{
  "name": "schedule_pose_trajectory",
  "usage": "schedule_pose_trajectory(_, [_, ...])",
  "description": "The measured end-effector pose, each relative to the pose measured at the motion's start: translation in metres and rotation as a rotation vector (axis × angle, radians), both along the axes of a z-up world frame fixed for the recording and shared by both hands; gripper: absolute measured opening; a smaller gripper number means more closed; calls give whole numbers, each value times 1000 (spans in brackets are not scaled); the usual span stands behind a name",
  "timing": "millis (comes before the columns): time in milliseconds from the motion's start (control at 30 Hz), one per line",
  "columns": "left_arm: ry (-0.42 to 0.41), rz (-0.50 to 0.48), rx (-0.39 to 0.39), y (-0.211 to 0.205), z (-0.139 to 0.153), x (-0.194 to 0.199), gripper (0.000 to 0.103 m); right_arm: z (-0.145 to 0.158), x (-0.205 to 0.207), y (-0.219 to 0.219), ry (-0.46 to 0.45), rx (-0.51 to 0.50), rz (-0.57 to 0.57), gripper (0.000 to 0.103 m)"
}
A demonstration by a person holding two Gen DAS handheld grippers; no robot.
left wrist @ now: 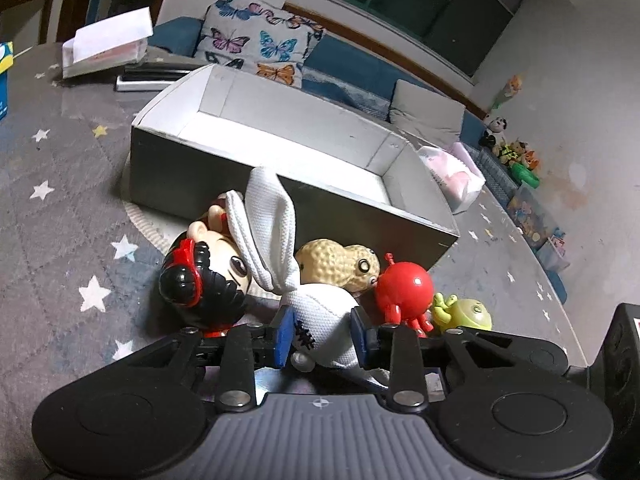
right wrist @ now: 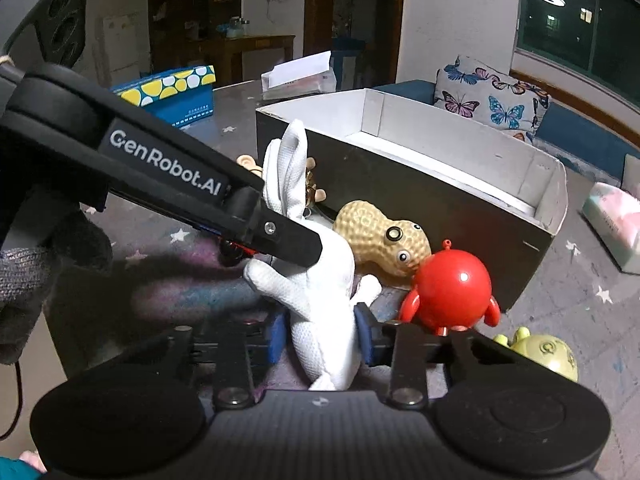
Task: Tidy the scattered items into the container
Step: 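Lift the rabbit over the white box and release it inside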
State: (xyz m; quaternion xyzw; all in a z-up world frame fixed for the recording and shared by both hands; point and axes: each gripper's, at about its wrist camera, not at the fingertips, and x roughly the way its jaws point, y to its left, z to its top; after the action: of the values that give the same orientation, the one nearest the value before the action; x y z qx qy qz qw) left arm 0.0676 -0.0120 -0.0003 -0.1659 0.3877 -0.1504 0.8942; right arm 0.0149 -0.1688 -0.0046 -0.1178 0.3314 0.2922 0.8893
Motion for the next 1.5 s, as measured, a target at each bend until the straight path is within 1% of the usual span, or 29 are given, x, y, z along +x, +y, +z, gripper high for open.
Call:
schedule_pose_trajectory(67, [-7, -5, -8, 0, 4, -2, 31, 3, -4, -4, 0, 16, 4, 29])
schedule_pose_trajectory(133, [-28, -13, -10, -1, 11, -6, 31, 10, -11, -7, -19, 24, 11, 28])
schedule_pose_trajectory(267, [-94, -32, -5, -5, 34, -11, 31, 31, -18, -14, -60, 59, 11, 28])
schedule_pose_trajectory(367, [-147, -42, -8, -8, 53, -8, 31, 49, -16, -20, -104, 86, -1, 28])
schedule_pose_trajectory(533, [-222, -54, -12, -14, 82, 12, 31, 76, 2, -29, -166, 121, -31, 28])
schedule_pose_trajectory(733, [-266, -57, -12, -26, 98, 54, 31, 95, 44, -36, -196, 134, -73, 28])
schedule_pose_trajectory(833, [-269, -52, -13, -30, 98, 78, 31, 97, 70, -40, -192, 138, -78, 28])
schedule_pose_trajectory(967, [-230, -19, -25, -27, 89, 110, 31, 92, 110, -35, -155, 103, -47, 28])
schedule_pose_trajectory(1067, [-198, 8, -27, -22, 78, 130, 31, 84, 137, -27, -137, 51, -13, 28])
schedule_pose_trajectory(1200, [-135, 40, -23, -14, 57, 153, 31, 63, 166, -14, -81, 9, 35, 28])
schedule_pose_trajectory(1233, [-121, 46, -23, -12, 52, 158, 31, 58, 172, -11, -71, -2, 42, 28])
schedule_pose_trajectory(1333, [-82, 54, -16, -9, 38, 167, 26, 44, 184, -1, -43, -48, 60, 28])
schedule_pose_trajectory(1400, [-62, 57, -11, -9, 30, 171, 26, 38, 190, 3, -16, -65, 68, 28])
schedule_pose_trajectory(1433, [-61, 57, -9, -10, 28, 170, 26, 36, 191, 4, -19, -76, 61, 29])
schedule_pose_trajectory(1500, [-58, 59, 5, -11, 25, 169, 26, 33, 192, 7, -62, -125, 28, 30])
